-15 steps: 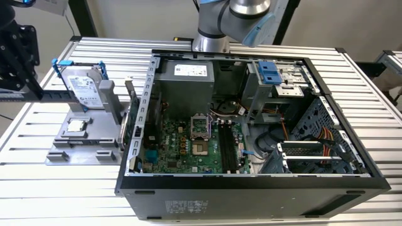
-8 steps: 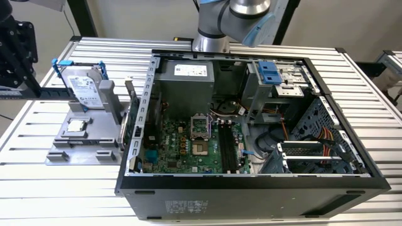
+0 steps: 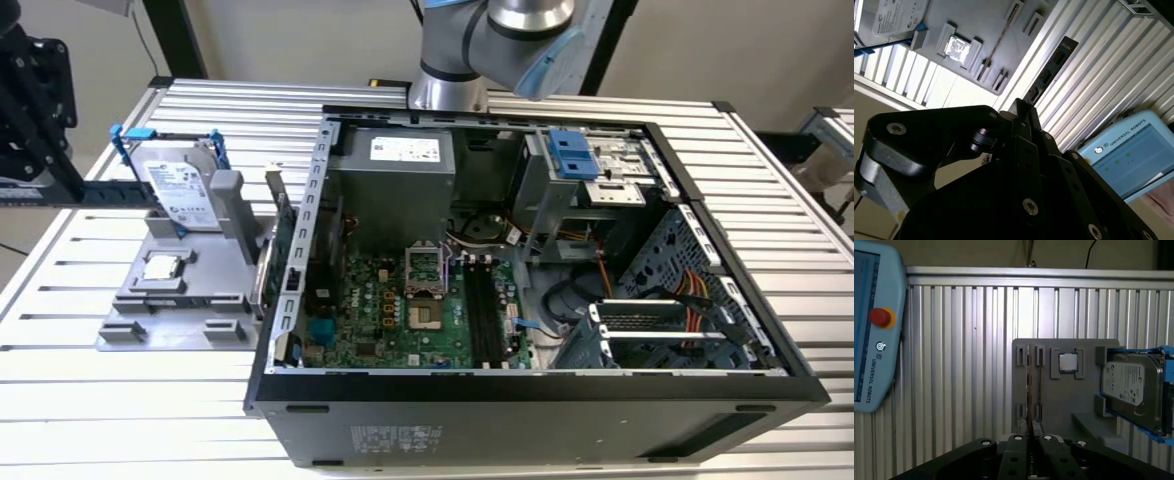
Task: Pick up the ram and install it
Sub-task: 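Pick up the ram and move it above insertion slot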
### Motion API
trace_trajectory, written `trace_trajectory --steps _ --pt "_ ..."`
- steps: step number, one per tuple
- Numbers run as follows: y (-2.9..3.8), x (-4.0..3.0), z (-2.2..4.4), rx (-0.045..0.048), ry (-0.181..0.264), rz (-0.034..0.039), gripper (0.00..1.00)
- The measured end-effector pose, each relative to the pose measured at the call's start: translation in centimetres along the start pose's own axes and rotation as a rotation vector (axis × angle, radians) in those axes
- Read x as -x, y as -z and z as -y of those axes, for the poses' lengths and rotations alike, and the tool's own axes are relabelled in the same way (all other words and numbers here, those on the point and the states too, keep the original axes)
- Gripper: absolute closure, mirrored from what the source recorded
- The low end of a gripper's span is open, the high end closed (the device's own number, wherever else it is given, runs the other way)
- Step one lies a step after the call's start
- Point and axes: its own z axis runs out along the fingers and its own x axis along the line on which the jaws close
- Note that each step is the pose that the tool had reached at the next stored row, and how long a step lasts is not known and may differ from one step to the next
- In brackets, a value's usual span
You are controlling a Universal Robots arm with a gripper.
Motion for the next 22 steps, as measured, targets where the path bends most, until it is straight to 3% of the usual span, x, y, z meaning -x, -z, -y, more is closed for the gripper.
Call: trace_trajectory --steps 12,22 --pt "1.46 0.02 -0.03 0.0 0.0 0.0 1.0" --pt "1.78 0.03 -0.03 0.0 0.0 0.0002 1.0"
